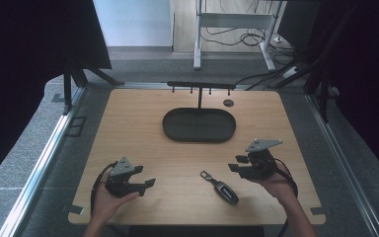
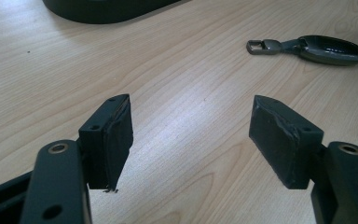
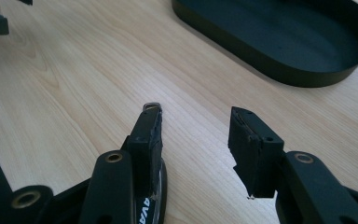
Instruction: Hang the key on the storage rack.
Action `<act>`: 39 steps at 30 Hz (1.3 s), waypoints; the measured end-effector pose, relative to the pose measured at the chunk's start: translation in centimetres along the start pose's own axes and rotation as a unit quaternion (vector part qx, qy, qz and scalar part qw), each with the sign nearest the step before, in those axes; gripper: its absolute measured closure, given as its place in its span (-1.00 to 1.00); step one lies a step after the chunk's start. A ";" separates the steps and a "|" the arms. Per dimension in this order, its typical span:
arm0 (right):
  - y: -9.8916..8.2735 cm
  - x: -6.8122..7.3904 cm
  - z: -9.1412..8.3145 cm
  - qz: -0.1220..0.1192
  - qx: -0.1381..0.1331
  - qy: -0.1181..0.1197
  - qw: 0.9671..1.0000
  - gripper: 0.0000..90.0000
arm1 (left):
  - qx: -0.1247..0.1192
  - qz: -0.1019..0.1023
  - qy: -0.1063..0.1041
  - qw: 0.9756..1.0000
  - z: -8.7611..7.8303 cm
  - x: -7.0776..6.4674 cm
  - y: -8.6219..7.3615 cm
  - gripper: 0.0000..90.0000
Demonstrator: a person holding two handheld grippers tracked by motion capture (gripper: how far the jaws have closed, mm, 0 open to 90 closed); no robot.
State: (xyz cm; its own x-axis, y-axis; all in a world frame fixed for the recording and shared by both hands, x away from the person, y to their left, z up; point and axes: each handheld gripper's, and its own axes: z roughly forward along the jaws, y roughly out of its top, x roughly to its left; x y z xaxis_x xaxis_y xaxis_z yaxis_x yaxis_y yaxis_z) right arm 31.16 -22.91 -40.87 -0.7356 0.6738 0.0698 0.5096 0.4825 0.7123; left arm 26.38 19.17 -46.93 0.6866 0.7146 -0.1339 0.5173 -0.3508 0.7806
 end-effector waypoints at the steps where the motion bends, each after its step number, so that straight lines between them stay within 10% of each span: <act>1: 0.1 0.1 0.1 -0.002 0.004 0.001 1.000 0.22 | 0.001 0.000 0.000 1.000 0.0 0.0 0.0 -0.31; 39: 2.0 2.5 6.1 -0.037 0.083 0.021 0.996 0.27 | 0.006 0.003 -0.005 1.000 0.1 -0.2 0.0 -0.32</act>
State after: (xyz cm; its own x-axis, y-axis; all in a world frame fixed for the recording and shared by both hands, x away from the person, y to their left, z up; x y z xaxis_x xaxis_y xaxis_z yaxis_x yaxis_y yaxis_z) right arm 33.06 -16.88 -43.57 -0.7908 0.6097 0.0532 0.5171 0.6191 0.5910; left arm 26.30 18.93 -46.99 0.6952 0.7060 -0.1348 0.5186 -0.3629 0.7742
